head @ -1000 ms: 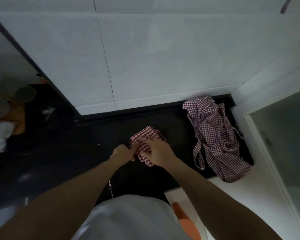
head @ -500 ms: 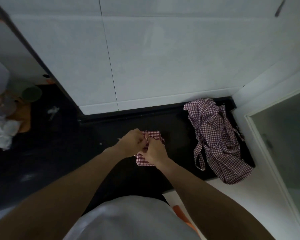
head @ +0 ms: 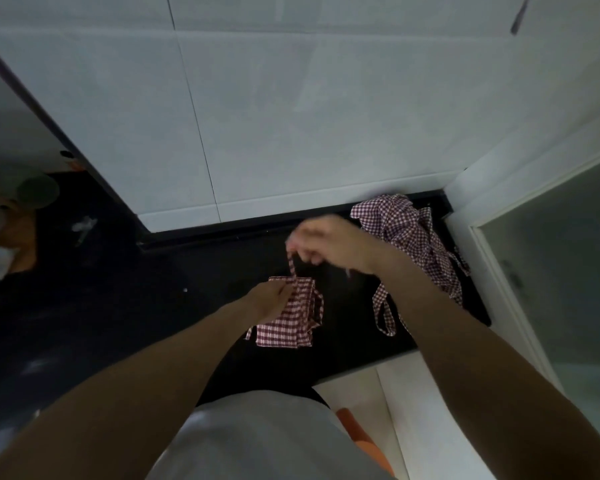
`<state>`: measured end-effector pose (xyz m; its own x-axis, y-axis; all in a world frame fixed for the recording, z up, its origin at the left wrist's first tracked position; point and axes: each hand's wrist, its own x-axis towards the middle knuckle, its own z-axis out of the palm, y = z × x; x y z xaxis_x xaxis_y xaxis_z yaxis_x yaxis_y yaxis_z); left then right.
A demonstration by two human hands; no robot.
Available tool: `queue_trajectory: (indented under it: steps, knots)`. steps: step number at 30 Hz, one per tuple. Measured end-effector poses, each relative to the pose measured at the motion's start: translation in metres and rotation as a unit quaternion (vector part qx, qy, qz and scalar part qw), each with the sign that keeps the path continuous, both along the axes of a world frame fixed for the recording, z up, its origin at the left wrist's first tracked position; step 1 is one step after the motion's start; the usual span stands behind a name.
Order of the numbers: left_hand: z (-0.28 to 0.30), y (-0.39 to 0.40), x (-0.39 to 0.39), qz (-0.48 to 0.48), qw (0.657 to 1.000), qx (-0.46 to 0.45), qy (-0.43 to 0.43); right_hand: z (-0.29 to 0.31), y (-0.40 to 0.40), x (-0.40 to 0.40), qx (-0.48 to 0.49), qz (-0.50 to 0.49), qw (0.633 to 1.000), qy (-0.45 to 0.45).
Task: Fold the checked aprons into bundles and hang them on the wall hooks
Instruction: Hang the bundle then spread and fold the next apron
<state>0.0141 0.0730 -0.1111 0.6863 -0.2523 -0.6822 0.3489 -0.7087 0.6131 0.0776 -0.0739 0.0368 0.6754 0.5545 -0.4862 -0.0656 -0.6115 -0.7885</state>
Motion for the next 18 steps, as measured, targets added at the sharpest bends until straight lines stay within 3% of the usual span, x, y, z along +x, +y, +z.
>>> queue_trajectory:
  steps: [2,3,5,8,11,13,15,18]
  knots:
    - [-0.001,0.0,0.0,-0.007,1.0,-0.001,-0.006,0.01,-0.005,0.01,0.15,-0.106,0.982,0.038]
    - [0.001,-0.002,-0.002,-0.016,1.0,-0.004,0.001,0.007,-0.007,0.016,0.178,-0.15,0.972,0.038]
    - [0.004,-0.007,-0.002,-0.025,0.999,-0.002,0.023,-0.011,-0.013,0.019,0.119,-0.218,0.968,-0.039]
    - [0.006,-0.008,-0.002,-0.017,0.999,-0.004,0.04,-0.071,-0.028,-0.005,-0.051,-0.287,0.945,-0.148]
    - [0.0,-0.005,-0.001,-0.02,0.998,-0.024,0.047,-0.126,-0.046,-0.047,-0.117,-0.196,0.97,-0.088]
    - [0.002,-0.007,0.001,0.014,0.999,-0.025,0.04,-0.141,-0.047,-0.075,-0.074,-0.101,0.992,-0.03]
    - [0.004,-0.007,0.004,0.018,0.997,-0.042,0.056,-0.145,-0.043,-0.09,-0.05,-0.049,0.994,-0.08]
    - [0.011,-0.007,0.005,-0.034,0.998,-0.046,0.026,-0.139,-0.035,-0.1,-0.034,-0.053,0.99,-0.125]
